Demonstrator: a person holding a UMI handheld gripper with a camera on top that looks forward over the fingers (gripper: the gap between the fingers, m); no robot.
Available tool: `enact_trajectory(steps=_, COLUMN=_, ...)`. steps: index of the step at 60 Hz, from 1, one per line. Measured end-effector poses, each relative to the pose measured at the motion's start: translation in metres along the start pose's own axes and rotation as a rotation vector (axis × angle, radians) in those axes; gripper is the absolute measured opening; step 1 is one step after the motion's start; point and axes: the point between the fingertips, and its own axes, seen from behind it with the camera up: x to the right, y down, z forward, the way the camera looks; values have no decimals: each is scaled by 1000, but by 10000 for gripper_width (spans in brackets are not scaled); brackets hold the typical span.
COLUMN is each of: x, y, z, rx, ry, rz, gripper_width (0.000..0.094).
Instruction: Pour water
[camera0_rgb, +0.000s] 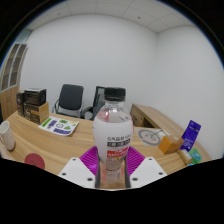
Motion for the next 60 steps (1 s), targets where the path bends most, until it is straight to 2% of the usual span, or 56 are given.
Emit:
enact_trajectory(steps=4, x=1, y=-28, z=-7, rx=16, ry=30, rz=-74, gripper_width=334)
enact_trajectory(steps=15, x=-13, y=-127, z=-35, rx=127, ry=148, rz=-416, gripper_width=333)
enact_trajectory(steps=26, x=-82, y=-195, z=-60, rx=229, ry=222, rz=-873, gripper_width=331)
enact_trajectory(steps=34, x=-159, y=-195, z=-69, rx=280, ry=207, rz=-1243, gripper_width=331)
enact_trajectory(steps=40, x=-213, y=-176, z=-71, rx=326, ry=181, rz=-1491, gripper_width=332)
enact_trajectory(steps=47, x=-251, y=-153, z=-67, rx=357, ry=199, rz=-1784, gripper_width=329)
enact_trajectory(steps=51, x=-261, y=-142, z=-62, rx=343, ry=232, rz=-1914, gripper_width=330)
enact_trajectory(steps=60, x=-267, y=-125, z=-58, rx=309, ry=215, rz=-1997, gripper_width=330)
